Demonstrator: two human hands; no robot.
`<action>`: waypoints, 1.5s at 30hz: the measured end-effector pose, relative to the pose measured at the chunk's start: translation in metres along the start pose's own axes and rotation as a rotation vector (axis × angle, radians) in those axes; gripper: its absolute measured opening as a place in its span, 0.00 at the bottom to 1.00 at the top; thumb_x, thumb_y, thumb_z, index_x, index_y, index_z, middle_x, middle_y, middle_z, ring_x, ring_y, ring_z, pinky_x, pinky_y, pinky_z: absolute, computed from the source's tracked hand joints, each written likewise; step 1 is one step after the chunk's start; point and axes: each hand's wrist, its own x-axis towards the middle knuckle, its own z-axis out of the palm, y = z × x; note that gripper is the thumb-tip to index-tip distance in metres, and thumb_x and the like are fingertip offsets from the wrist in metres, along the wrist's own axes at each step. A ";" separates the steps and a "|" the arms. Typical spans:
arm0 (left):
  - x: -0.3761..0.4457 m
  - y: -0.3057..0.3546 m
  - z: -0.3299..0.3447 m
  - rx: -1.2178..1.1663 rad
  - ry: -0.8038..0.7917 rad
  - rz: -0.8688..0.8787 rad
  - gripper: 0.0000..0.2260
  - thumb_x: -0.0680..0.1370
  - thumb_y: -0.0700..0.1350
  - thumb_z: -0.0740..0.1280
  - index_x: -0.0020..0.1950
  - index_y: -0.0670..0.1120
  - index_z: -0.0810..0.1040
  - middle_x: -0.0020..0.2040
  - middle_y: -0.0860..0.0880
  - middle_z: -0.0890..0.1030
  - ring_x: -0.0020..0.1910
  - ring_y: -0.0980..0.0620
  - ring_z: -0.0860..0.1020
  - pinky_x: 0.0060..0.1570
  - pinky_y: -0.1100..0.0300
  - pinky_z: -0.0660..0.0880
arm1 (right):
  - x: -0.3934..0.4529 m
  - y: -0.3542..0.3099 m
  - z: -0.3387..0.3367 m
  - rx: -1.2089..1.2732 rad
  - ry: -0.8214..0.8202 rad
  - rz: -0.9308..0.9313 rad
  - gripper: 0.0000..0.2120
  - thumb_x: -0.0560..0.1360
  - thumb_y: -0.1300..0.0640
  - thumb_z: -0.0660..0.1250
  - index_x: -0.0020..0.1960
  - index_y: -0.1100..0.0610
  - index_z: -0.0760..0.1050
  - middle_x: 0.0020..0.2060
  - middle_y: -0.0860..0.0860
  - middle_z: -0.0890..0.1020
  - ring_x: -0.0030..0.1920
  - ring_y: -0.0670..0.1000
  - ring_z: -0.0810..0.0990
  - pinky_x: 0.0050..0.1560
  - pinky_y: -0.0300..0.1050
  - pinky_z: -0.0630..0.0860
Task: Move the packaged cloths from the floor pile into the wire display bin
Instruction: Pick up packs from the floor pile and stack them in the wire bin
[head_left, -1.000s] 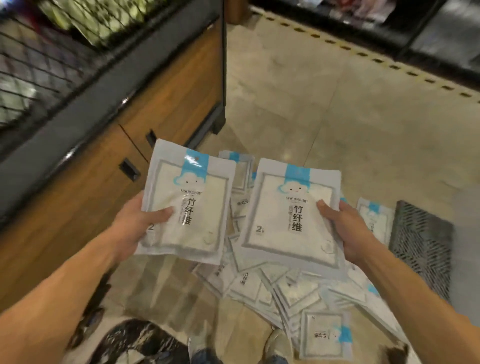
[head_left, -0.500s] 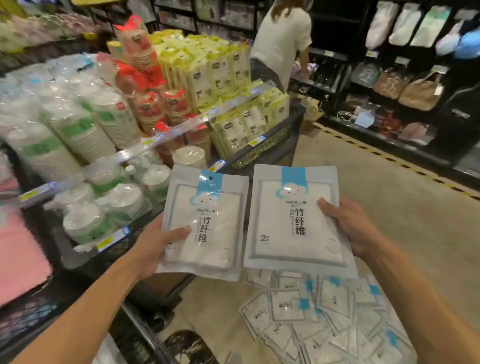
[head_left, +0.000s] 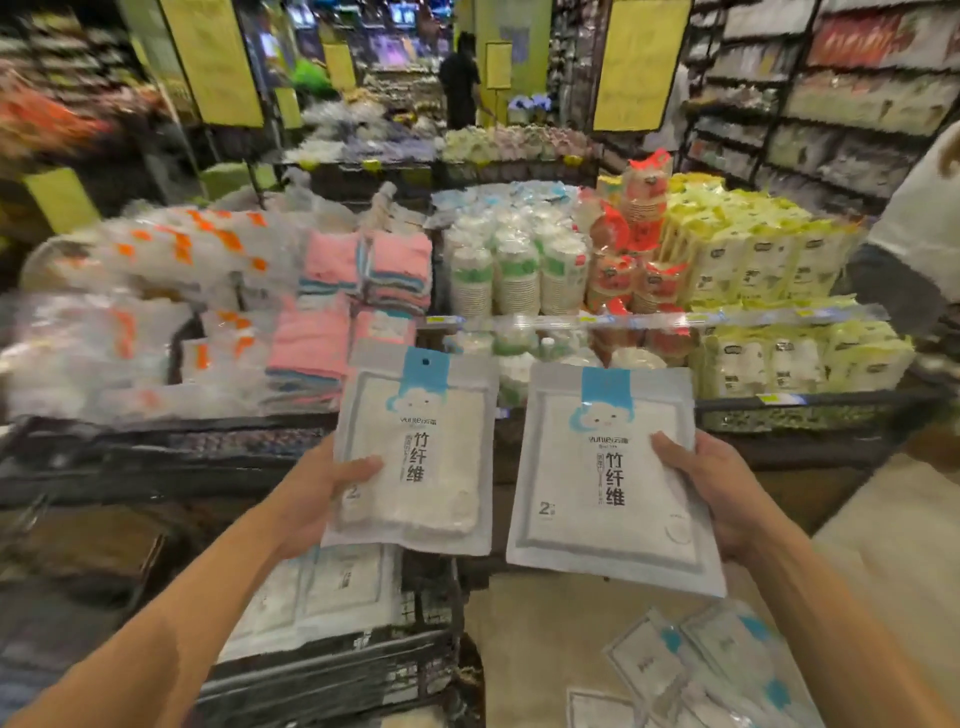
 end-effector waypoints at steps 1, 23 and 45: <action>-0.015 -0.002 -0.015 -0.004 0.038 0.016 0.35 0.64 0.48 0.83 0.69 0.48 0.77 0.63 0.43 0.83 0.62 0.40 0.82 0.65 0.39 0.74 | -0.001 0.003 0.014 -0.019 -0.034 0.007 0.13 0.81 0.61 0.67 0.65 0.63 0.77 0.55 0.63 0.86 0.53 0.65 0.86 0.52 0.65 0.83; -0.194 -0.038 -0.336 -0.234 0.212 -0.053 0.29 0.74 0.37 0.72 0.74 0.45 0.71 0.67 0.38 0.80 0.64 0.35 0.80 0.56 0.40 0.81 | -0.044 0.134 0.316 -0.152 -0.196 0.147 0.13 0.82 0.60 0.66 0.66 0.60 0.75 0.53 0.61 0.87 0.50 0.63 0.87 0.44 0.60 0.86; -0.019 -0.113 -0.384 -0.280 0.417 -0.388 0.26 0.73 0.32 0.71 0.71 0.41 0.73 0.62 0.36 0.82 0.59 0.33 0.82 0.55 0.34 0.80 | 0.144 0.230 0.345 -0.271 -0.169 0.419 0.13 0.82 0.59 0.66 0.66 0.59 0.75 0.53 0.58 0.88 0.51 0.60 0.88 0.48 0.60 0.84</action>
